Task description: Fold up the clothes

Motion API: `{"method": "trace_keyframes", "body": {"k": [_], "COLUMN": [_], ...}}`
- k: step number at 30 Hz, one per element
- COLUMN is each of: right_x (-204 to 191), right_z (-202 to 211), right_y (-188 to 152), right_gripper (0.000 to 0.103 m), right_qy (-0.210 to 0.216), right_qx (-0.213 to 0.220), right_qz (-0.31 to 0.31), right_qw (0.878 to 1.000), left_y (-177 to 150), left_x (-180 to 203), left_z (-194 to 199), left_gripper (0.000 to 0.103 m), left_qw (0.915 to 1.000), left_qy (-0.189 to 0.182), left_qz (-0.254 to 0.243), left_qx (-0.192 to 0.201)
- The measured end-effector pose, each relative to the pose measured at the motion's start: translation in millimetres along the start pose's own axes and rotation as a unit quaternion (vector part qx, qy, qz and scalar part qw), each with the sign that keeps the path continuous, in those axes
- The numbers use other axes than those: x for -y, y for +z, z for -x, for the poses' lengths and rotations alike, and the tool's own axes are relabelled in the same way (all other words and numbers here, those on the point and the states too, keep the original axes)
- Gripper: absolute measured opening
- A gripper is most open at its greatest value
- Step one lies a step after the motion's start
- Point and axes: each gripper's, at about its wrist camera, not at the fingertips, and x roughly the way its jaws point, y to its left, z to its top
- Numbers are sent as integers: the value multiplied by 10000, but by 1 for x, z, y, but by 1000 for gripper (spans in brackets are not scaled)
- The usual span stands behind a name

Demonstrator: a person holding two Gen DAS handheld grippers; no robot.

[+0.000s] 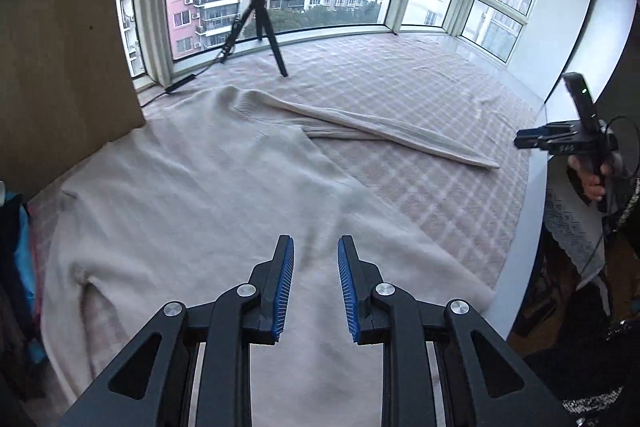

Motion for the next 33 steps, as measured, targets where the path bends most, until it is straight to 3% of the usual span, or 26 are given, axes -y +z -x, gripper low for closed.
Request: {"method": "trace_keyframes", "body": {"k": [5,12,13,14,16,19,22,25,28,33], "right_x": [29,32,35,45,83,141,198,187,176,157], "right_z": [-57,-92,-92,-91,-89,-84,-81,-87,-92,-102], "right_y": [-16,-16,-13,-6,13,41,56,54,52,49], "right_gripper": [39,39,29,13,11,11,13,15,33,37], "right_qy": [77,-37,43,233,1067,2179,2077,1866,1650,1280], "right_qx": [-471,-710,-733,-767,-833,-869,-490,-478,-464,-438], "right_qz": [658,1988,1984,1819,937,-371,-1158,-706,-252,506], "right_qw": [9967,9775,9774,9800,9864,9714,9701,9787,9849,9895], "left_y": [16,44,48,52,60,70,79,92,107,123], "left_x": [24,48,51,54,61,64,67,72,76,84], "left_z": [-33,-81,-88,-95,-108,-122,-136,-155,-181,-223], "left_gripper": [22,22,22,22,22,22,22,23,23,23], "left_qw": [9996,9972,9967,9961,9951,9948,9945,9939,9930,9910], "left_qy": [115,339,371,403,459,486,513,532,522,201], "left_qz": [189,472,513,553,612,523,435,329,249,221], "left_qx": [-196,-475,-515,-555,-631,-720,-809,-905,-1031,-1308]}}
